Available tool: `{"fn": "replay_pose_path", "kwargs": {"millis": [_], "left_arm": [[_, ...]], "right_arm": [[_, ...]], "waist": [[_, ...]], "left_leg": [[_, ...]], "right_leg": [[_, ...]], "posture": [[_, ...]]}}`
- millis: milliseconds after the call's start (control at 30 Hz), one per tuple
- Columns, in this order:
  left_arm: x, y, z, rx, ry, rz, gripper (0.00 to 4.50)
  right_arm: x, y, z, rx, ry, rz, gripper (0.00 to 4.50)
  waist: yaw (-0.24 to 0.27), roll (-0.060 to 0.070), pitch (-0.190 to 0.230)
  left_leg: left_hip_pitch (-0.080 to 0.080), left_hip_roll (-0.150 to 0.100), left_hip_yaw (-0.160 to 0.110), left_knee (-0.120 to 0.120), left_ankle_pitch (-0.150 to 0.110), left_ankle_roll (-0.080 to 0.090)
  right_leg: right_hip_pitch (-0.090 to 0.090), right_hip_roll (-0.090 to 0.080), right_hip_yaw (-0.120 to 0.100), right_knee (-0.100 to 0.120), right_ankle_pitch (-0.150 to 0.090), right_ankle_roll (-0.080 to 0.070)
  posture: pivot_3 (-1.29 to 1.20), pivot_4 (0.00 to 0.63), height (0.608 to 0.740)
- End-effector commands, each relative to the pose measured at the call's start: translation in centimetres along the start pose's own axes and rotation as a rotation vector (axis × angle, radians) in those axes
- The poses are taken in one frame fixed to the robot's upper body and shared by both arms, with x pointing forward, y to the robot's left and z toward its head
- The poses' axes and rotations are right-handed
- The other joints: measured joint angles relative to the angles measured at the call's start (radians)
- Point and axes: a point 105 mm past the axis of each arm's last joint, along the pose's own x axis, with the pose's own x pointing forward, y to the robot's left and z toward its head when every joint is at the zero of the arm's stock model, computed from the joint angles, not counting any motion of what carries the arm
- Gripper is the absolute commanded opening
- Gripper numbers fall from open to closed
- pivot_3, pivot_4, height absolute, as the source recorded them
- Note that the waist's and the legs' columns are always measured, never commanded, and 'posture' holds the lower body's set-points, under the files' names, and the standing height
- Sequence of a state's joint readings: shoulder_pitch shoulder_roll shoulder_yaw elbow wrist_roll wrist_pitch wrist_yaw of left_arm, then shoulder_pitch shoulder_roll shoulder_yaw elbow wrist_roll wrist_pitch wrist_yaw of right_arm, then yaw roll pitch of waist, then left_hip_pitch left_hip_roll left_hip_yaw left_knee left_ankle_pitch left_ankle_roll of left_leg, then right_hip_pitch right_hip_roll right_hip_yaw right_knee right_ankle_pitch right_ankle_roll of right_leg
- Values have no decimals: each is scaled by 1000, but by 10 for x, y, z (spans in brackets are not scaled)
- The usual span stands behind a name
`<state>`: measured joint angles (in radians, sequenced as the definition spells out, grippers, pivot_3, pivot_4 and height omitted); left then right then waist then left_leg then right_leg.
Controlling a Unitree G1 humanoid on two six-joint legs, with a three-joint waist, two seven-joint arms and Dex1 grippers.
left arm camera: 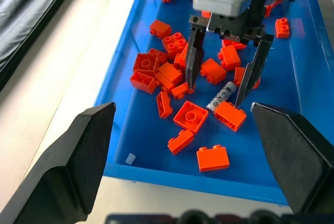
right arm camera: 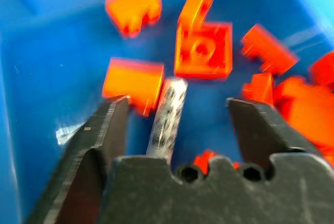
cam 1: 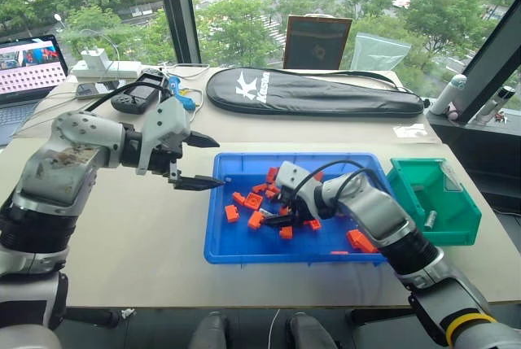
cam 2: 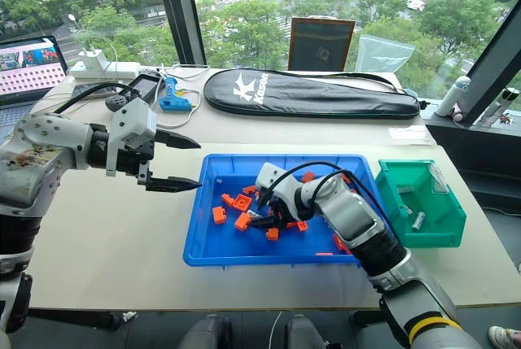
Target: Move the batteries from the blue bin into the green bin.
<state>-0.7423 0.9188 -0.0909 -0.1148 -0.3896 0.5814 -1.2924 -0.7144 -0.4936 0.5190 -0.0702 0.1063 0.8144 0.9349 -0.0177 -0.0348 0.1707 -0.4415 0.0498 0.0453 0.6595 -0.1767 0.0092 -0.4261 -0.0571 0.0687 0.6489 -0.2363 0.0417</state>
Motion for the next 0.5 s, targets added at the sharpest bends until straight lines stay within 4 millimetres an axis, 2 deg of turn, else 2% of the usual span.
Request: {"fn": "replay_pose_path", "kwargs": {"millis": [33,167,267,367,467,500], "left_arm": [[-5,1,7,43,-6,14,4500],[-3,1,7,46,-10,11,4500],[-3,1,7,47,-12,9,4500],[-2,0,8,46,-17,4,4500],[0,-2,13,43,-48,-10,4500],[1,-2,17,39,-68,-13,4500]], "right_arm": [[1,5,-4,-33,31,14,1605],[-7,-1,-1,-62,22,-17,353],[-25,-8,15,-59,-42,-40,269],[-49,3,41,-106,-170,48,269],[-90,3,63,-123,-275,45,269],[-108,-9,64,-107,-285,-29,269]], "waist": [[0,0,0],[1,0,0],[1,0,0],[3,0,0],[5,0,0],[5,0,0]], "left_leg": [[0,0,0,0,0,0],[0,0,0,0,0,0],[0,0,0,0,0,0],[0,0,0,0,0,0],[-1,0,0,0,0,0],[-1,0,0,0,0,0]], "right_leg": [[0,0,0,0,0,0],[0,0,0,0,0,0],[0,0,0,0,0,0],[0,0,0,0,0,0],[-1,0,0,0,0,0],[-1,0,0,-1,0,0]], "posture": [[0,150,733],[0,150,733],[0,150,733],[0,150,733],[0,150,733],[0,150,733]]}}
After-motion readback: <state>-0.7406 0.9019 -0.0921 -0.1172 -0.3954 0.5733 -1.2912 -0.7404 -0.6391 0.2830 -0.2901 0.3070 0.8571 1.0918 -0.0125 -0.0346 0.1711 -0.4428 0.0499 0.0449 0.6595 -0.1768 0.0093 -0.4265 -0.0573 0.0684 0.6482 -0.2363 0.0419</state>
